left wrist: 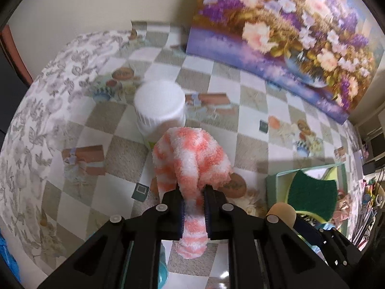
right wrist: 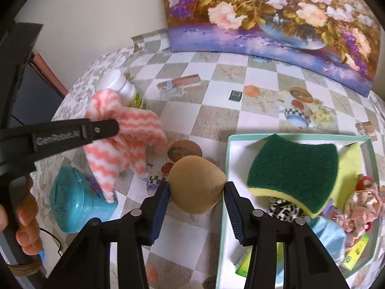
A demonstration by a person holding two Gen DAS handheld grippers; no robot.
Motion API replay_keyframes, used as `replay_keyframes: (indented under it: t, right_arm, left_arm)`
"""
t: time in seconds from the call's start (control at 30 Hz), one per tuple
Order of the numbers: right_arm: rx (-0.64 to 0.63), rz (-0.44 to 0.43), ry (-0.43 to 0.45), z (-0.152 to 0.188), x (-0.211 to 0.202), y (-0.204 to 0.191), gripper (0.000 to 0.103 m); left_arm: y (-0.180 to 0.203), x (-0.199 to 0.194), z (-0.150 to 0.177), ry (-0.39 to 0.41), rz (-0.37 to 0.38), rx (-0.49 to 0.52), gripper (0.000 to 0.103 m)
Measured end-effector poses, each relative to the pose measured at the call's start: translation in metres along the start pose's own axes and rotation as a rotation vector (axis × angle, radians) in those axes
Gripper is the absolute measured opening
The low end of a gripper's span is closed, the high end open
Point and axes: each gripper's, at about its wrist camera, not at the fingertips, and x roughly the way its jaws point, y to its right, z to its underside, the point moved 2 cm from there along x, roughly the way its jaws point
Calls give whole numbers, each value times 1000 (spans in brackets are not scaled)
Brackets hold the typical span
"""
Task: Organize soft objects
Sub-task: 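Carry the striped towel and tan bun over the white tray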
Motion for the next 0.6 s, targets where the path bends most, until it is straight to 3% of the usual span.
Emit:
replay_keyframes:
  t: [0.3,0.6]
  right_arm:
    - [19,21,56,0,-31,11,49]
    - [71,57,106,5,-63,35,49]
  left_arm:
    - [9,-41,-2,92,0,8,13]
    - [28,-60,9,114,6,40,13]
